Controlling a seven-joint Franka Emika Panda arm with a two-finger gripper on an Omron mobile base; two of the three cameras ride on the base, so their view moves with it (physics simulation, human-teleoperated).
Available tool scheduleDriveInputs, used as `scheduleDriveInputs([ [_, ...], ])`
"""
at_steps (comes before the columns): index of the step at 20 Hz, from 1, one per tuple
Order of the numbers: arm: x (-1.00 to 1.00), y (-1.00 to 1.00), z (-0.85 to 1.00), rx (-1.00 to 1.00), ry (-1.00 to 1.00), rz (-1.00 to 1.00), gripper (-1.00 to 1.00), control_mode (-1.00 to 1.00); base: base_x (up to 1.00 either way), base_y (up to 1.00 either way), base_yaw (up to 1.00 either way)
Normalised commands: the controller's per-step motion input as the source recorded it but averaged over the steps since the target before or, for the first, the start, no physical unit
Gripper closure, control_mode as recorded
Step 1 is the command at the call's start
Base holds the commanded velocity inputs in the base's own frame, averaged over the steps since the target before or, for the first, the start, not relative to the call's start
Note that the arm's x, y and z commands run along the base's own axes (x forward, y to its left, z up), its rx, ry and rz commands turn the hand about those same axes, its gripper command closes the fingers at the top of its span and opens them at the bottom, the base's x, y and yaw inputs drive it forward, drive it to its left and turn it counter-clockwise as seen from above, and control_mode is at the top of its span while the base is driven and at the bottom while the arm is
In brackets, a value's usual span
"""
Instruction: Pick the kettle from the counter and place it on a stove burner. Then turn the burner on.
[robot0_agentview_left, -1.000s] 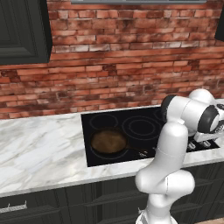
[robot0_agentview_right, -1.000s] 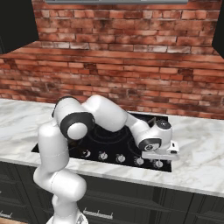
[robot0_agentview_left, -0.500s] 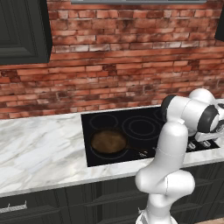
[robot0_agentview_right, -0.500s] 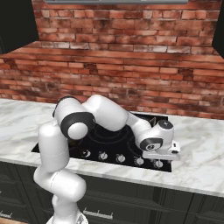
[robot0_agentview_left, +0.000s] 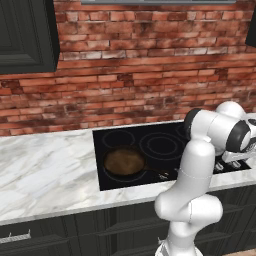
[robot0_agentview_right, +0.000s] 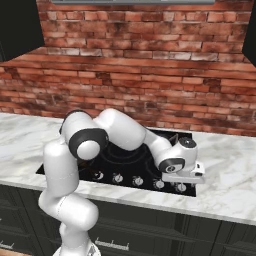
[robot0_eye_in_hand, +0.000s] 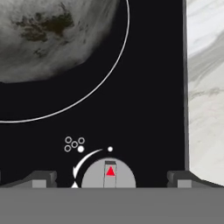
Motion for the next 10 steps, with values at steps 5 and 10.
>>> scheduleDriveInputs([
  [5, -0.07, 0.00, -0.10, 0.00, 0.00, 0.00, -1.00, -1.00, 0.00, 0.00, 0.00],
  [10, -0.02, 0.00, -0.15, 0.00, 0.00, 0.00, -1.00, -1.00, 0.00, 0.00, 0.00],
])
